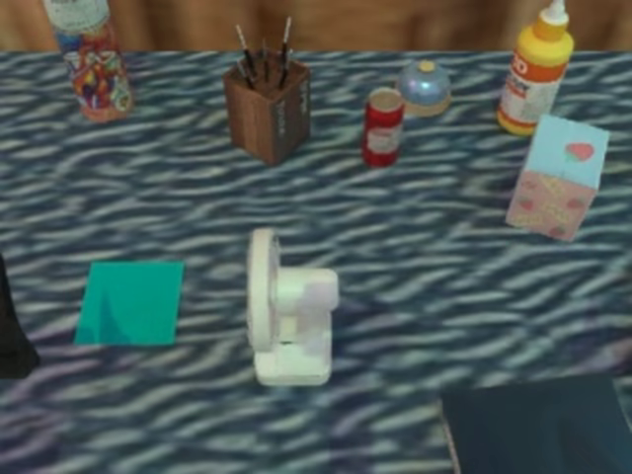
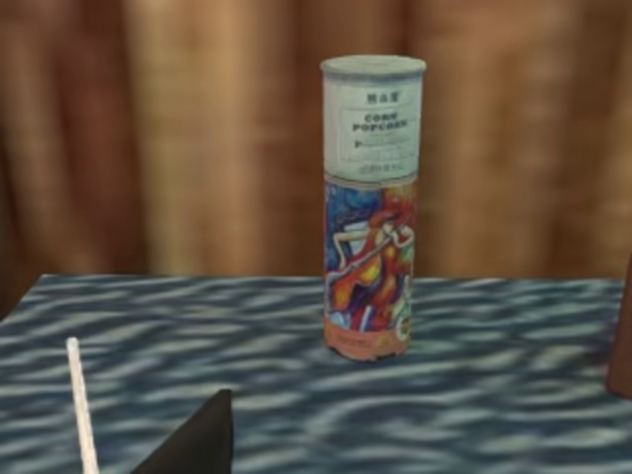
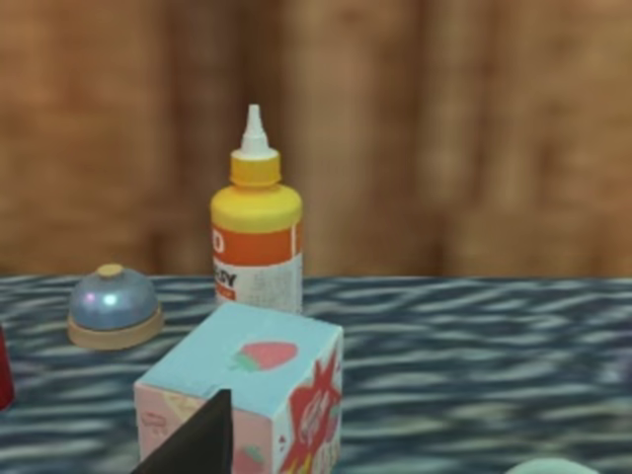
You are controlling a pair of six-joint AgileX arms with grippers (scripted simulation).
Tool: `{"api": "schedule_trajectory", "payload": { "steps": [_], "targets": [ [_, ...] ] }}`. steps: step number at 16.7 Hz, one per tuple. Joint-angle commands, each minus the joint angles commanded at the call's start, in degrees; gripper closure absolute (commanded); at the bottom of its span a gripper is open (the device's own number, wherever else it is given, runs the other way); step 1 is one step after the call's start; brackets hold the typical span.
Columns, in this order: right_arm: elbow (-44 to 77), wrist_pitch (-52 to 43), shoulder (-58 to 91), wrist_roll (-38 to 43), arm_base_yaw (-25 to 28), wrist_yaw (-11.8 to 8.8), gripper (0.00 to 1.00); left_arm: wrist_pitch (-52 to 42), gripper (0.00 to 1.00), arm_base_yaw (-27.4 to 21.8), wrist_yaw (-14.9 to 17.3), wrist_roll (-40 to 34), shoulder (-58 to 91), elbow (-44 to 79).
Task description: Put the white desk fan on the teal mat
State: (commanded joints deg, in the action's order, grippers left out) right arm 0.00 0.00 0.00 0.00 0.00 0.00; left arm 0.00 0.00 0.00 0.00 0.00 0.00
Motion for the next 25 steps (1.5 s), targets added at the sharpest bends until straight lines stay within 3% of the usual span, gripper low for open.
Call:
{"api": "schedule_trajectory", "payload": {
  "steps": [4,9,25],
  "targets": [
    [0.0,0.0,0.0,0.0,0.0,0.0,0.00,-1.6,0.00,-0.7,0.1,-0.6,1.8,1.6],
    [0.0,0.0,0.0,0.0,0.0,0.0,0.00,-14.1,0.00,-6.0,0.0,-5.3,16.6,14.7],
    [0.0,0.0,0.0,0.0,0.0,0.0,0.00,-70.1,0.00,-31.6,0.0,-31.5,100.4,90.8]
  ]
}}
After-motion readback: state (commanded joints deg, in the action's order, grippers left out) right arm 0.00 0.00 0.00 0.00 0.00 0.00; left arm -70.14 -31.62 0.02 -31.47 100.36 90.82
